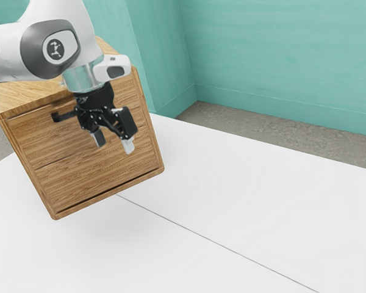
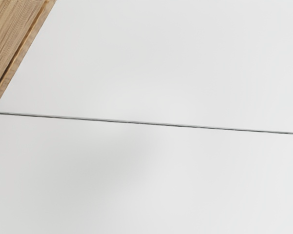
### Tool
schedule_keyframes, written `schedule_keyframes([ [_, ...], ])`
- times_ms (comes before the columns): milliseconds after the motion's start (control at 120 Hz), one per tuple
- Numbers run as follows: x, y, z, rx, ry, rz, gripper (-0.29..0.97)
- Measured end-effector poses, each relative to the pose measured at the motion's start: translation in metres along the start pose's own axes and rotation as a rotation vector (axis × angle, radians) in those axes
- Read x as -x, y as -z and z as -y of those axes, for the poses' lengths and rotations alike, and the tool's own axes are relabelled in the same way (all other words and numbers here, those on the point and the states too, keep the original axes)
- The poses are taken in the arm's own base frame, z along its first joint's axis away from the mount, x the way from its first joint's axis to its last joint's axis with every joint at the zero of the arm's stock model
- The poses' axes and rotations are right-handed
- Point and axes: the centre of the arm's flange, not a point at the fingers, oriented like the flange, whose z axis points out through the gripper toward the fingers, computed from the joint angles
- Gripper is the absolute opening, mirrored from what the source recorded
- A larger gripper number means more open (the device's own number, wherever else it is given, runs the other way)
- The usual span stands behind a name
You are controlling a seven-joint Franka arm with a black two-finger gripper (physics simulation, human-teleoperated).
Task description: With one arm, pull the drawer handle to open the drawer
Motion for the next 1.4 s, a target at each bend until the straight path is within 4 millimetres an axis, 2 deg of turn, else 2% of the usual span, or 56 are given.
schedule_keyframes([
  [150, 0.001, 0.006, 0.014, 0.002, 0.017, -0.025, 0.68],
  [167, 0.003, 0.018, 0.015, -0.002, 0.015, -0.047, 0.68],
  [225, 0.031, 0.092, 0.007, -0.026, -0.013, -0.184, 0.68],
  [267, 0.048, 0.123, 0.001, -0.041, -0.031, -0.242, 0.68],
  [300, 0.057, 0.137, -0.007, -0.053, -0.049, -0.268, 0.68],
  [367, 0.063, 0.147, -0.025, -0.077, -0.086, -0.282, 0.68],
  [475, 0.066, 0.149, -0.011, -0.104, -0.055, -0.286, 0.68],
  [550, 0.062, 0.147, -0.008, -0.116, -0.046, -0.291, 0.68],
  [608, 0.07, 0.156, -0.009, -0.115, -0.052, -0.315, 0.68],
  [667, 0.106, 0.143, -0.005, -0.112, -0.085, -0.306, 0.68],
  [717, 0.134, 0.112, 0.01, -0.149, -0.105, -0.277, 0.68],
  [783, 0.148, 0.084, 0.03, -0.255, -0.116, -0.255, 0.68],
  [875, 0.138, 0.066, 0.055, -0.385, -0.152, -0.252, 0.68],
  [950, 0.117, 0.054, 0.05, -0.481, -0.241, -0.261, 0.68],
  [1083, 0.111, 0.058, 0.057, -0.584, -0.295, -0.293, 0.68],
  [1142, 0.108, 0.056, 0.052, -0.621, -0.323, -0.296, 0.68],
  [1242, 0.101, 0.046, 0.032, -0.666, -0.386, -0.287, 0.68],
  [1400, 0.097, 0.04, 0.02, -0.697, -0.429, -0.282, 0.68],
])
